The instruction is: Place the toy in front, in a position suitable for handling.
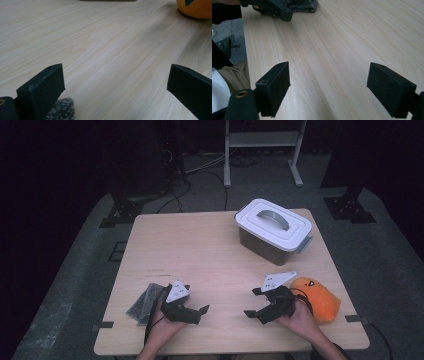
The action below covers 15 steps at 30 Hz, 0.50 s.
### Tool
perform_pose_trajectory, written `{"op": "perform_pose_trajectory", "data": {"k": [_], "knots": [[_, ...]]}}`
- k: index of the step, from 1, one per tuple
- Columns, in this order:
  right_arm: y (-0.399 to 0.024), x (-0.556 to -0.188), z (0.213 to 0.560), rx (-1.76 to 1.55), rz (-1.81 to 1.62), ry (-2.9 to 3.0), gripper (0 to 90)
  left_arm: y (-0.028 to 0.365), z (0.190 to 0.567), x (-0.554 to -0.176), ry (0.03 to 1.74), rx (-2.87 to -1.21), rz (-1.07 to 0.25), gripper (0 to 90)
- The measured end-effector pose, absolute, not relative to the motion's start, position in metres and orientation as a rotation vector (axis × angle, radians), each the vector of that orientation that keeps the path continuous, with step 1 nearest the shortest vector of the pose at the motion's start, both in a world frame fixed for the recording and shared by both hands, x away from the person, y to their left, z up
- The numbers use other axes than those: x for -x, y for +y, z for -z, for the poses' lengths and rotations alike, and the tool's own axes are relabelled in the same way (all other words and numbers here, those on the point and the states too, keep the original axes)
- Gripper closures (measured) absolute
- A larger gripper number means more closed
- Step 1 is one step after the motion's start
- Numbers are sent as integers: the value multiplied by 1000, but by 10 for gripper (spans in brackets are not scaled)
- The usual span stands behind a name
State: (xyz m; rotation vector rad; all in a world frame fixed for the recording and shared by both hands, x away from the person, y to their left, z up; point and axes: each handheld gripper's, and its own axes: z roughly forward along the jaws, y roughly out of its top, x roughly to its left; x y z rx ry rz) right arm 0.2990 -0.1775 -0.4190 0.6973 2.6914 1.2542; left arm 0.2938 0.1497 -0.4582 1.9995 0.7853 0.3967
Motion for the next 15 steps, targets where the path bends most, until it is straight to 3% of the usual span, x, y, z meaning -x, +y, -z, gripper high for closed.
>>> {"op": "perform_pose_trajectory", "data": {"k": [15], "knots": [[-202,-295,383,-645,-1228,2681,167,149,458,-293,781,-2004,-401,4]]}}
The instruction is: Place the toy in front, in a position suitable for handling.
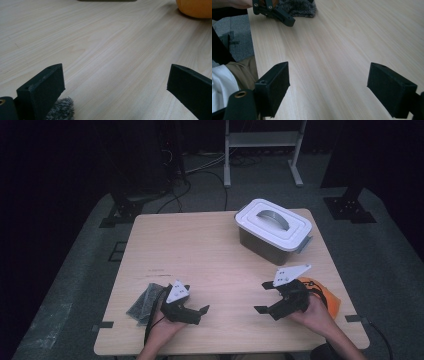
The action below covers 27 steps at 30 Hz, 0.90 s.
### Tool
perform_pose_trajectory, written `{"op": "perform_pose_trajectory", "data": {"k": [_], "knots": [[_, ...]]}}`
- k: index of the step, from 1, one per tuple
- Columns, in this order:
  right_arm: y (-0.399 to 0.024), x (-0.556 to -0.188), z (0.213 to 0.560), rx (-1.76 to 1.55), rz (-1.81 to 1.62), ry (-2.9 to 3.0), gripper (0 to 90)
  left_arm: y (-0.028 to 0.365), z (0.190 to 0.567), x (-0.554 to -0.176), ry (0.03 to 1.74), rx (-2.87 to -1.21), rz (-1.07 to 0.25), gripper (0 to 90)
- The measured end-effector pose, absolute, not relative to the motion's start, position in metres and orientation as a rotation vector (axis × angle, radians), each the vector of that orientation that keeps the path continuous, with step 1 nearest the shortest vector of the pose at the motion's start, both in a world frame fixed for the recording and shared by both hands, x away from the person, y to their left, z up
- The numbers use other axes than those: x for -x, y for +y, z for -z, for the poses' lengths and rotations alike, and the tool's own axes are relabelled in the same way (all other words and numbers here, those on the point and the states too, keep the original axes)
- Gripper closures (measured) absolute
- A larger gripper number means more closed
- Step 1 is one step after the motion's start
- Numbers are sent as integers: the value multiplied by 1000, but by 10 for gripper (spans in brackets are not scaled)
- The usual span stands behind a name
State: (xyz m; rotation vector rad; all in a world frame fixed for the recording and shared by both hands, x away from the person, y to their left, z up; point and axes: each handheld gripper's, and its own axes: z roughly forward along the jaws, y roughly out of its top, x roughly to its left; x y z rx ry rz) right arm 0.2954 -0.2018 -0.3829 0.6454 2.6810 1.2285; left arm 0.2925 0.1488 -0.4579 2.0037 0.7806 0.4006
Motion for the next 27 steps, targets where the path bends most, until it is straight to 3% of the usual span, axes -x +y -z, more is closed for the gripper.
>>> {"op": "perform_pose_trajectory", "data": {"k": [27], "knots": [[-267,-295,360,-724,-1178,2589,144,147,459,-292,773,-2011,-408,4]]}}
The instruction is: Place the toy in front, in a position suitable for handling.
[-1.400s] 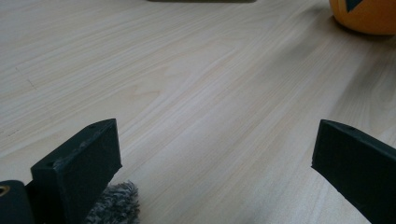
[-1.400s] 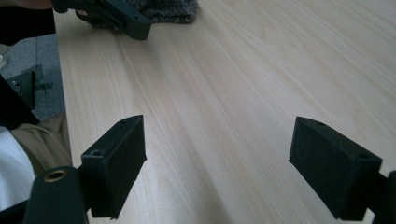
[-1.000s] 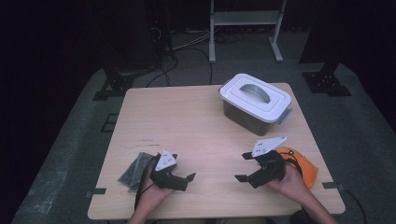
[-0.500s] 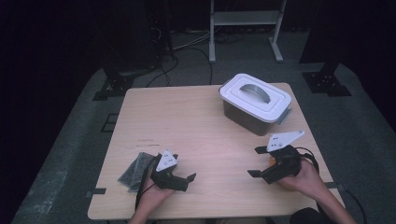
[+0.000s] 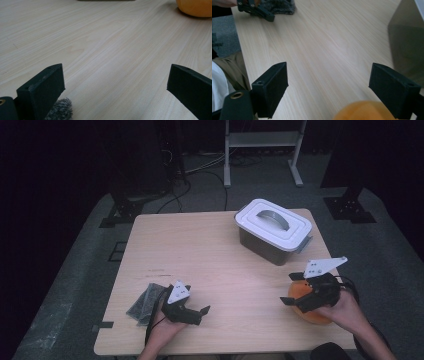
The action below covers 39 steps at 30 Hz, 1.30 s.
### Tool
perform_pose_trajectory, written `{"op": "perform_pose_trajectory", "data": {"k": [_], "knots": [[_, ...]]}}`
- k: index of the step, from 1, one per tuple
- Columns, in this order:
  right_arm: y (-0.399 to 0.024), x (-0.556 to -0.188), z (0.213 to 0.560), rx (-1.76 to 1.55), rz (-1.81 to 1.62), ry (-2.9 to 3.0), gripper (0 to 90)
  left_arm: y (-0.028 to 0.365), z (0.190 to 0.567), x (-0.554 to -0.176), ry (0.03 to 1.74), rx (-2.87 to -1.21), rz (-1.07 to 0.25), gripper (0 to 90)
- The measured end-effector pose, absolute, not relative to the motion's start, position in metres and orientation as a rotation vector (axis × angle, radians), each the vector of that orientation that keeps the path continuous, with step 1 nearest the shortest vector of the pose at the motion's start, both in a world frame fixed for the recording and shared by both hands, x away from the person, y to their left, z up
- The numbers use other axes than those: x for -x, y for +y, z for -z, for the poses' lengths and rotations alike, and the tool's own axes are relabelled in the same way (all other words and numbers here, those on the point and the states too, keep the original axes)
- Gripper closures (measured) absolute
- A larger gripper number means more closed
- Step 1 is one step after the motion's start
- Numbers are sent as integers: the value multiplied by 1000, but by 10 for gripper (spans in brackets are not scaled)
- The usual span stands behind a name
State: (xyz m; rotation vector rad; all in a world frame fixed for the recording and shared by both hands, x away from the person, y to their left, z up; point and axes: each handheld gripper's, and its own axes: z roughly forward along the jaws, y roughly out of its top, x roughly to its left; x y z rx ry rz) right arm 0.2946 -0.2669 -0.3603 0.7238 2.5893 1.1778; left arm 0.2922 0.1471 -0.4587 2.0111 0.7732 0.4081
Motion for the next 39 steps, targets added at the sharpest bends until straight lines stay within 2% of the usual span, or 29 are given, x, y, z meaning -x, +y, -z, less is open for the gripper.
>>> {"op": "perform_pose_trajectory", "data": {"k": [31,33,39], "knots": [[-343,-287,385,-985,-1133,2472,156,148,458,-292,785,-2007,-416,4],[-346,-287,386,-993,-1142,2467,197,148,458,-292,784,-2005,-417,4],[-354,-290,393,-1020,-1166,2456,224,149,458,-292,786,-2004,-420,4]]}}
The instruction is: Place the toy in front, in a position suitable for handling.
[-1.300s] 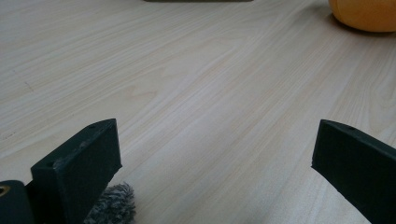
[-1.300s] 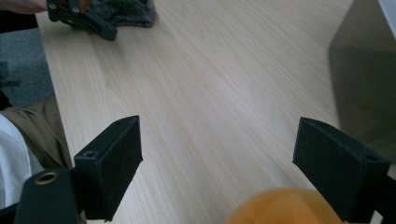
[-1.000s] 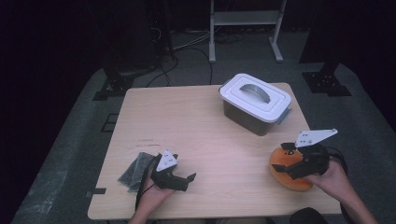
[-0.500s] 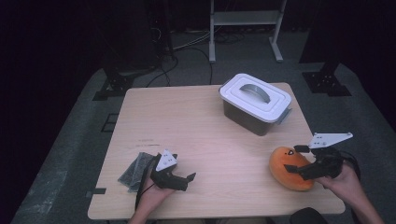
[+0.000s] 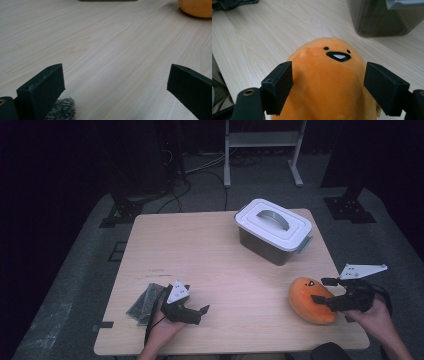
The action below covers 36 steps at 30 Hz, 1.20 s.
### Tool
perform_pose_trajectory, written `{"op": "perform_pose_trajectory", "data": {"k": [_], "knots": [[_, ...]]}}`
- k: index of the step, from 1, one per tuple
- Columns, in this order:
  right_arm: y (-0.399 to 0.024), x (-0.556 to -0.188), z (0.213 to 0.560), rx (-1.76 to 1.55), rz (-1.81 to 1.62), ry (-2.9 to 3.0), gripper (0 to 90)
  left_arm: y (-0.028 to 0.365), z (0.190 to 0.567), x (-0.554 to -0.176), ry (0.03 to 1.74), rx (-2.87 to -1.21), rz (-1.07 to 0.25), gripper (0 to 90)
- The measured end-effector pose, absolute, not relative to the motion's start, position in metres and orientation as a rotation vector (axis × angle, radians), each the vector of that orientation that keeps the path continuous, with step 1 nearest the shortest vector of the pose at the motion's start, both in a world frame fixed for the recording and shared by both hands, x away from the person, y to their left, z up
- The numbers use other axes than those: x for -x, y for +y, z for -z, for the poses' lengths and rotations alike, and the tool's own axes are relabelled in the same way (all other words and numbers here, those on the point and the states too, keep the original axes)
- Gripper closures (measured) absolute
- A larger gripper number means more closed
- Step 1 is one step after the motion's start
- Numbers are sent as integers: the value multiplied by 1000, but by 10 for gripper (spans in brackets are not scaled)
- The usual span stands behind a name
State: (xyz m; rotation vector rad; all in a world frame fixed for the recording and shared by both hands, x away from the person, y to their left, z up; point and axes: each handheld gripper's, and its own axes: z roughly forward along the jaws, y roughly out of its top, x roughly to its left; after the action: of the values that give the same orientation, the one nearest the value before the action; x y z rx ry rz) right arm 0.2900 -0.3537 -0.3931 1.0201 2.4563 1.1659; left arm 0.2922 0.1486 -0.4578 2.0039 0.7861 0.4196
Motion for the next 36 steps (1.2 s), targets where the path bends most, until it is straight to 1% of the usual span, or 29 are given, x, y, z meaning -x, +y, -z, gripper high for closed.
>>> {"op": "perform_pose_trajectory", "data": {"k": [3,9,13,17,21,28,31,36], "knots": [[-356,-292,399,-1040,-1194,2466,251,149,458,-293,787,-2002,-420,4],[-355,-292,409,-1054,-1237,2494,360,151,457,-293,801,-1990,-424,4],[-349,-291,417,-1056,-1251,2537,392,151,457,-294,800,-1993,-429,4],[-346,-287,426,-1036,-1281,2526,439,152,457,-293,795,-1990,-436,4],[-341,-280,431,-964,-1274,2500,509,152,457,-293,796,-1992,-438,4],[-335,-277,428,-960,-1223,2490,623,153,456,-294,804,-1993,-442,4],[-335,-277,423,-941,-1209,2479,688,155,455,-294,809,-1987,-445,4],[-340,-284,413,-967,-1232,2485,722,158,453,-294,812,-1983,-451,4]]}}
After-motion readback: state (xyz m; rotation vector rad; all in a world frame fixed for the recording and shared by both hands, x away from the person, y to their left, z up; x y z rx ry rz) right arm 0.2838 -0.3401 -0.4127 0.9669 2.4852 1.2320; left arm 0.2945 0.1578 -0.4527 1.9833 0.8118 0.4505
